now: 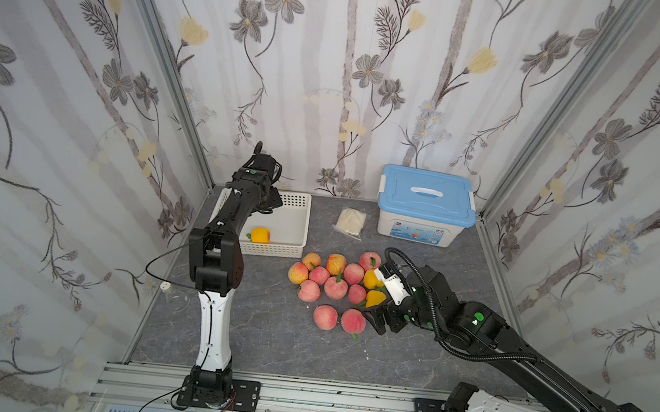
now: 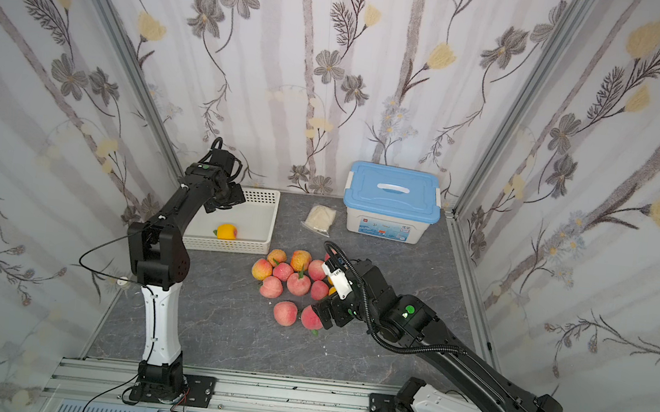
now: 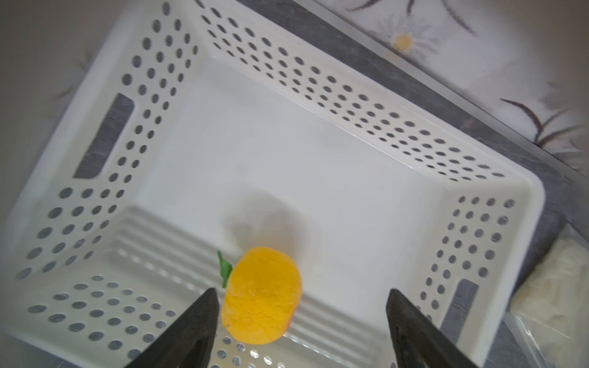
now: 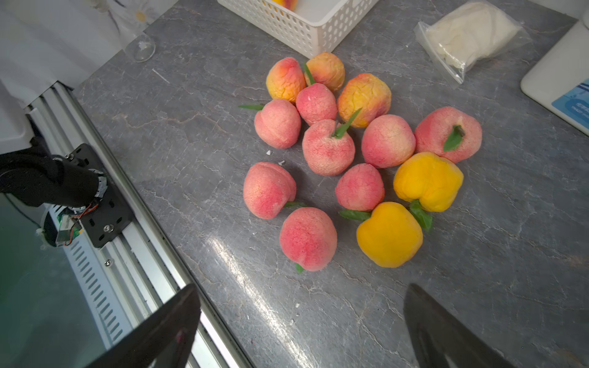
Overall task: Put the peaches into the basket
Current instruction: Move the basket to the center of the board.
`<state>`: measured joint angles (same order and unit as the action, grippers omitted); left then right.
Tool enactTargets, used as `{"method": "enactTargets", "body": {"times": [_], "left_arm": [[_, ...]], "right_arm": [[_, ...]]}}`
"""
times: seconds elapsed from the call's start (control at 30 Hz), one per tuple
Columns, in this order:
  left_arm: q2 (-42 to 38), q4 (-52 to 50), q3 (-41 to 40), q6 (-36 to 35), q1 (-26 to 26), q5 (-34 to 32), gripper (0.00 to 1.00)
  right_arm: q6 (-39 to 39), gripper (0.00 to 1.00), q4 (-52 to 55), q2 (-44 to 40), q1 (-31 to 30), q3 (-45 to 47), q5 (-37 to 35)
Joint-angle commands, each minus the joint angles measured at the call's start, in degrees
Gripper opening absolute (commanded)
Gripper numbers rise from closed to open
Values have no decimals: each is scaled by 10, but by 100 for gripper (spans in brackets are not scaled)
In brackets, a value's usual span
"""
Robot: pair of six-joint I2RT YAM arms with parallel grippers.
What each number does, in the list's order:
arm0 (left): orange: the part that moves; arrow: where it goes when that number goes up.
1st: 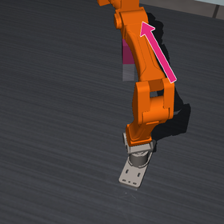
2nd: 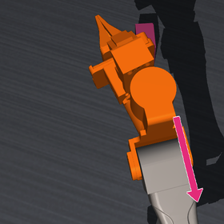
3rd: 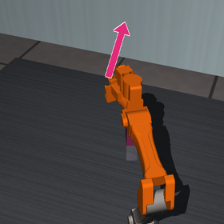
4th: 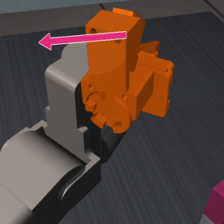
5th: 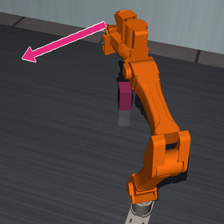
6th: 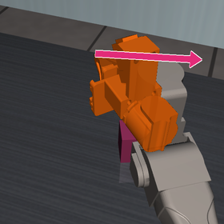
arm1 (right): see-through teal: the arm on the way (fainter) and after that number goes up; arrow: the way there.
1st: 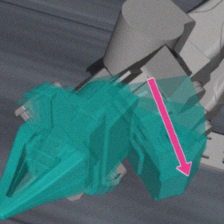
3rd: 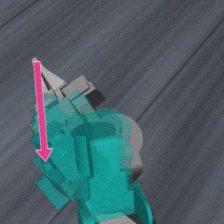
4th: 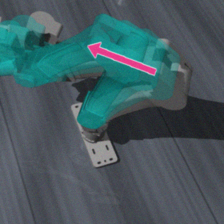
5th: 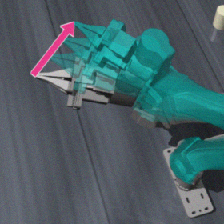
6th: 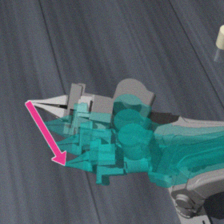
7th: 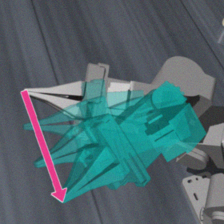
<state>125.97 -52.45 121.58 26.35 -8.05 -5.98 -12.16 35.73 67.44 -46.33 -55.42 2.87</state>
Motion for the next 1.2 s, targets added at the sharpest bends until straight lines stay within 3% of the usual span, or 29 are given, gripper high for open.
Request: {"method": "enactTargets", "body": {"times": [0.0, 0.13, 0.37, 0.47, 0.73, 1.17], "left_arm": [[7, 1, 8, -14, -38, 34, 85], [37, 4, 27, -12, -81, 40, 87], [147, -52, 144, -11, -116, 2, 85], [167, -61, 161, -2, -120, -10, 77], [164, -60, 161, 2, -136, -22, 37], [186, -51, 188, 35, -157, -9, 7]], "right_arm": [[-33, 99, -28, 0, 29, 3, -1], [-46, 98, -22, -17, 66, 14, 0], [-47, 98, -7, -49, 89, 42, -6], [-51, 98, -4, -62, 91, 49, -6], [-54, 99, 0, -75, 91, 59, -10], [-56, 99, 0, -95, 91, 70, -20]]}}
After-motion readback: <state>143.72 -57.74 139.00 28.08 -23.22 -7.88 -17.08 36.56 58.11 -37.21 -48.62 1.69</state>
